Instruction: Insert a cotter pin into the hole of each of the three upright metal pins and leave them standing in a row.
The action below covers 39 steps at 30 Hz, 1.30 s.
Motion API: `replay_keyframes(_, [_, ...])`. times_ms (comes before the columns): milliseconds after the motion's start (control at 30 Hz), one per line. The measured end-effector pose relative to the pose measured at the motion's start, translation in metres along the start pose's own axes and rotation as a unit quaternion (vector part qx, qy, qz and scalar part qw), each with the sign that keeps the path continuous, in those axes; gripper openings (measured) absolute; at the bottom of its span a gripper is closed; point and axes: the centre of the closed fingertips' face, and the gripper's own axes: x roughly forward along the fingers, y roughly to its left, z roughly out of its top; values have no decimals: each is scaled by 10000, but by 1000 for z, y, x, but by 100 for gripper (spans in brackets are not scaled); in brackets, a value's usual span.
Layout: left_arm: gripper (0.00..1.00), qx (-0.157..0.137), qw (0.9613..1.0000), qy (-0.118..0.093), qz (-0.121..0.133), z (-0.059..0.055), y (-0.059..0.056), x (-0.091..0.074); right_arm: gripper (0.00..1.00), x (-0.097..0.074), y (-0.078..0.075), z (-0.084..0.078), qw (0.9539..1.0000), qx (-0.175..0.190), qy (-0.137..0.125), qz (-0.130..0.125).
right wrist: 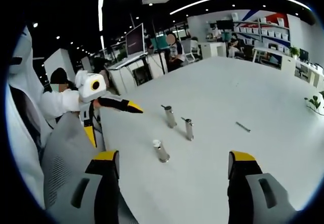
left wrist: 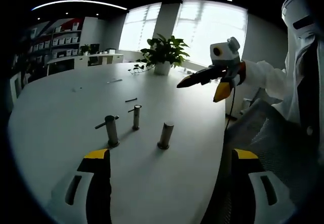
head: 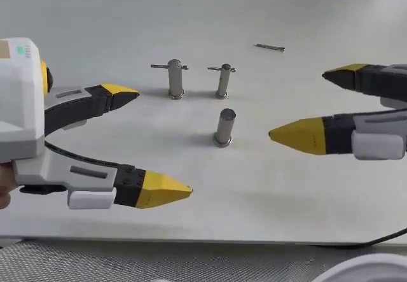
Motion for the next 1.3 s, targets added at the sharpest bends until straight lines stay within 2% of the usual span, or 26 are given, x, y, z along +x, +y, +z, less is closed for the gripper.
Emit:
replay_keyframes(33, [99,-7,10000,-14,9,0,1,-1,86,-1,-7,4,9996,-246,118,-30])
replay_keyframes(100, [99,-52,10000,-1,24,-1,3,-4,85,-1,-15,11,9988,-446,219,-21])
replay_keyframes(133, [99,-74,10000,14,30,-1,3,-4,84,-1,-25,14,9974,-637,347,-25])
replay_keyframes(233, [99,-49,10000,11,78,1,-3,-1,82,0,-42,26,9935,-1003,546,41])
replay_keyframes(267, [99,-76,9999,2,76,2,-5,-1,81,1,-48,34,9907,-1219,592,88])
replay_keyframes(333, [99,-106,9999,42,87,1,-7,-1,80,4,-56,45,9883,-1374,642,181])
replay_keyframes(433, [99,19,9997,152,167,3,-12,0,75,12,-68,54,9841,-1575,759,298])
replay_keyframes(467, [99,13,9997,143,177,4,-12,0,74,15,-72,54,9822,-1639,856,325])
replay_keyframes(500, [99,-24,9998,94,192,6,-13,-1,73,19,-79,52,9768,-1821,1057,387])
replay_keyframes(533, [99,-56,9998,51,200,8,-13,-1,72,21,-85,50,9739,-1878,1222,374])
replay_keyframes(600, [99,-100,9997,-11,217,11,-15,-3,72,31,-98,50,9651,-2130,1468,400])
replay_keyframes(733, [99,-124,9996,-10,245,9,-12,-8,68,45,-111,49,9565,-2301,1716,526])
replay_keyframes(767, [99,-131,9996,7,253,8,-12,-9,66,50,-118,45,9525,-2340,1866,566])
replay_keyframes(833, [99,-203,9994,36,269,5,-12,-9,61,59,-125,41,9493,-2351,1997,606])
replay_keyframes(867, [99,-225,9994,49,263,4,-12,-10,57,61,-131,34,9398,-2482,2252,670])
replay_keyframes(967, [99,-249,9993,42,265,5,-14,-12,40,76,-145,30,9360,-2534,2366,607])
replay_keyframes(1100, [99,-291,9991,-50,315,11,-15,-14,29,93,-156,24,9336,-2462,2510,688])
replay_keyframes(1200, [99,-294,9989,-68,365,12,-13,-16,24,104,-167,15,9260,-2546,2710,651])
replay_keyframes(1267, [99,-258,9988,-89,397,15,-13,-16,22,111,-176,7,9235,-2516,2834,594])
replay_keyframes(1300, [99,-244,9989,-92,397,16,-13,-17,19,113,-182,2,9181,-2560,2976,552])
